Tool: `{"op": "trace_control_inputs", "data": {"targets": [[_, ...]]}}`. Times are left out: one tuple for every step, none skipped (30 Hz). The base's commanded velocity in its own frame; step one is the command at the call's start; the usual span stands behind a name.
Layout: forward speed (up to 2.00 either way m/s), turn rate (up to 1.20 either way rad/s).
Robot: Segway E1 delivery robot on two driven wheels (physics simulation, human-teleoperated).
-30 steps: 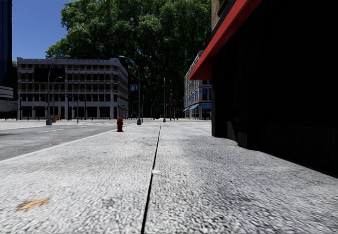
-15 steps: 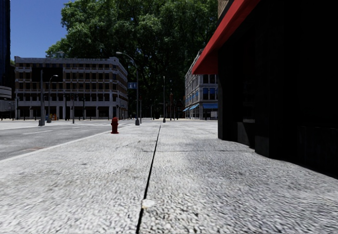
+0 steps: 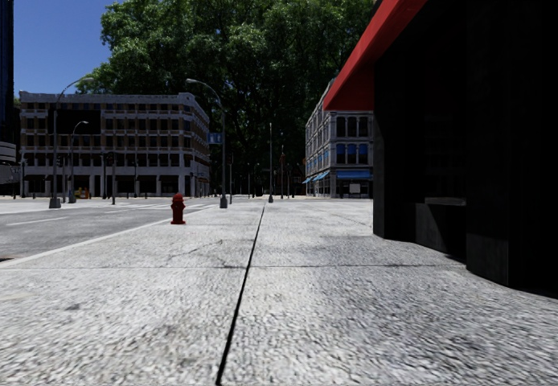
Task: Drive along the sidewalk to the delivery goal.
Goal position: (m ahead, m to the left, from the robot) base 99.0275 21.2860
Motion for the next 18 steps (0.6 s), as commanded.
{"op": "trace_control_inputs", "data": {"targets": [[2.0,0.0],[2.0,0.0],[2.0,0.0],[2.0,0.0],[2.0,0.0],[2.0,0.0],[2.0,0.0],[2.0,0.0],[2.0,0.0],[2.0,0.0],[2.0,0.0],[2.0,0.0],[2.0,0.0],[2.0,0.0],[2.0,0.0],[2.0,0.0],[2.0,0.0],[2.0,0.0]]}}
